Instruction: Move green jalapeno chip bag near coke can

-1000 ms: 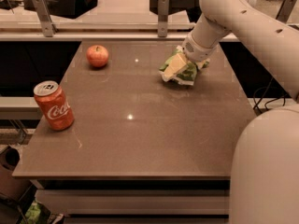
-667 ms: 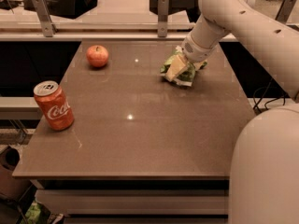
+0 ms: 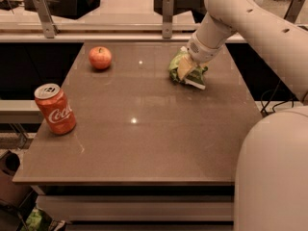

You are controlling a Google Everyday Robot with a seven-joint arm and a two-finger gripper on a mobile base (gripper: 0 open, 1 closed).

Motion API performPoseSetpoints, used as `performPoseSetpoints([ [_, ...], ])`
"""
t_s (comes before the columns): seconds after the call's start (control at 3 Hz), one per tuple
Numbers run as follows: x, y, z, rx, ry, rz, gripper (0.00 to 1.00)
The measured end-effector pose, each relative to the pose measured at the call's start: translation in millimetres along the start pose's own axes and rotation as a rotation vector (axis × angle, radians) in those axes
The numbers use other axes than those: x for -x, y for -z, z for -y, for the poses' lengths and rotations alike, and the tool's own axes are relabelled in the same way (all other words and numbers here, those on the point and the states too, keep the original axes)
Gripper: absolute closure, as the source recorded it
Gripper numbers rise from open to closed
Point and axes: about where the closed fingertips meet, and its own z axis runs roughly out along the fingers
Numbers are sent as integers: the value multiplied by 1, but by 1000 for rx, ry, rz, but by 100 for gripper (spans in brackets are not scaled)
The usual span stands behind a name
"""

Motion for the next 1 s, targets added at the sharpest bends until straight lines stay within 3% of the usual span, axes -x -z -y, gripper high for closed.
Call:
performPoseSetpoints([
  [0.33, 1, 3, 0, 0, 0, 0, 100],
  [1.0, 0, 17, 0, -21, -3, 5, 100],
])
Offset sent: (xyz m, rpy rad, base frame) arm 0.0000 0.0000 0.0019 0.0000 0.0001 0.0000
